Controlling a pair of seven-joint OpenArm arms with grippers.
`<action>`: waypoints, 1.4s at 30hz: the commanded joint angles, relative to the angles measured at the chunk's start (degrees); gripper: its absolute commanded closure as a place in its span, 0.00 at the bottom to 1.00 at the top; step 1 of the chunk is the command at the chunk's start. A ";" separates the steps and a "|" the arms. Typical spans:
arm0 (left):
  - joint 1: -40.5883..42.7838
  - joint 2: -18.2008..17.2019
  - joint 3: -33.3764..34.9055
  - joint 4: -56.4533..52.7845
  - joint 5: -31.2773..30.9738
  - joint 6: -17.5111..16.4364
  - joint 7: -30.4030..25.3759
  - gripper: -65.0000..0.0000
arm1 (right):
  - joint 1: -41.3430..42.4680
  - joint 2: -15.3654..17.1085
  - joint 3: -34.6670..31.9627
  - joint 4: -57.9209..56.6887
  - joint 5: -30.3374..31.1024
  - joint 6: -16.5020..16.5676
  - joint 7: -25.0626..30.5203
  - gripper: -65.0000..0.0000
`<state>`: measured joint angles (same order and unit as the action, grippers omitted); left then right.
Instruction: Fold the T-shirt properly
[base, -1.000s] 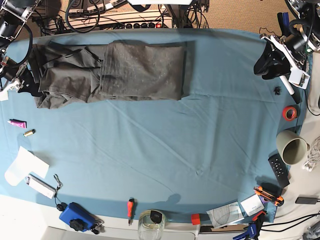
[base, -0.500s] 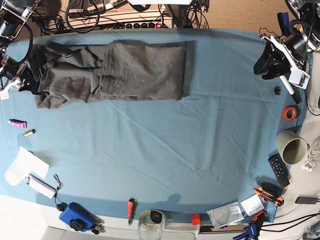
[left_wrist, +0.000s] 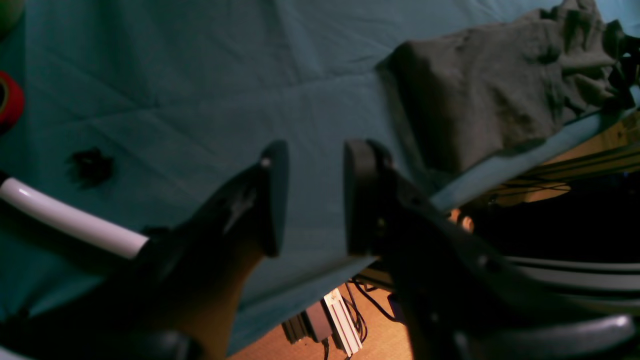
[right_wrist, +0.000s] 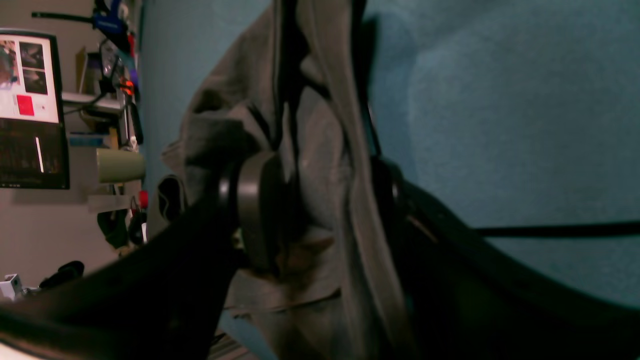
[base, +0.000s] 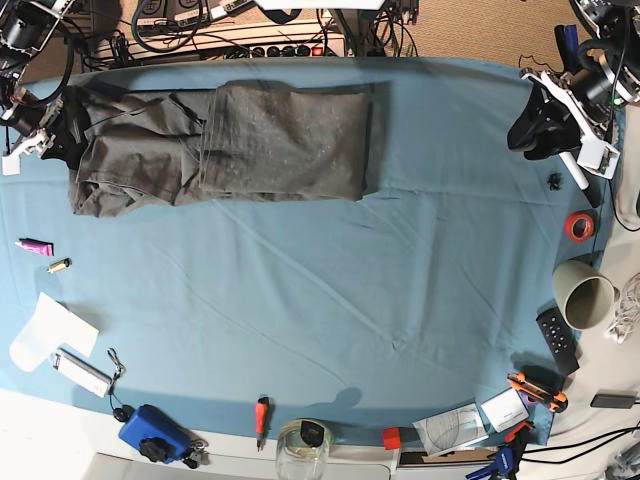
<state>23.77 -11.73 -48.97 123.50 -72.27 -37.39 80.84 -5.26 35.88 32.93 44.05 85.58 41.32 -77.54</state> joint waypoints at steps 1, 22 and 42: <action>-0.13 -0.50 -0.31 0.92 -1.49 -0.17 -0.84 0.72 | 0.11 -1.18 -0.37 -0.15 -0.58 -1.32 -2.46 0.56; -0.11 -0.50 -0.31 0.92 -1.49 -0.17 -0.84 0.72 | 0.33 -3.63 -0.20 2.73 -0.68 -1.32 -2.46 1.00; -0.11 -0.48 -0.31 0.92 -1.49 -0.17 -0.84 0.72 | 5.31 4.50 -0.20 17.25 -27.32 -1.32 4.28 1.00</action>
<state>23.77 -11.62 -48.97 123.50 -72.29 -37.39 80.84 -0.82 38.11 32.23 60.58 57.69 39.92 -74.72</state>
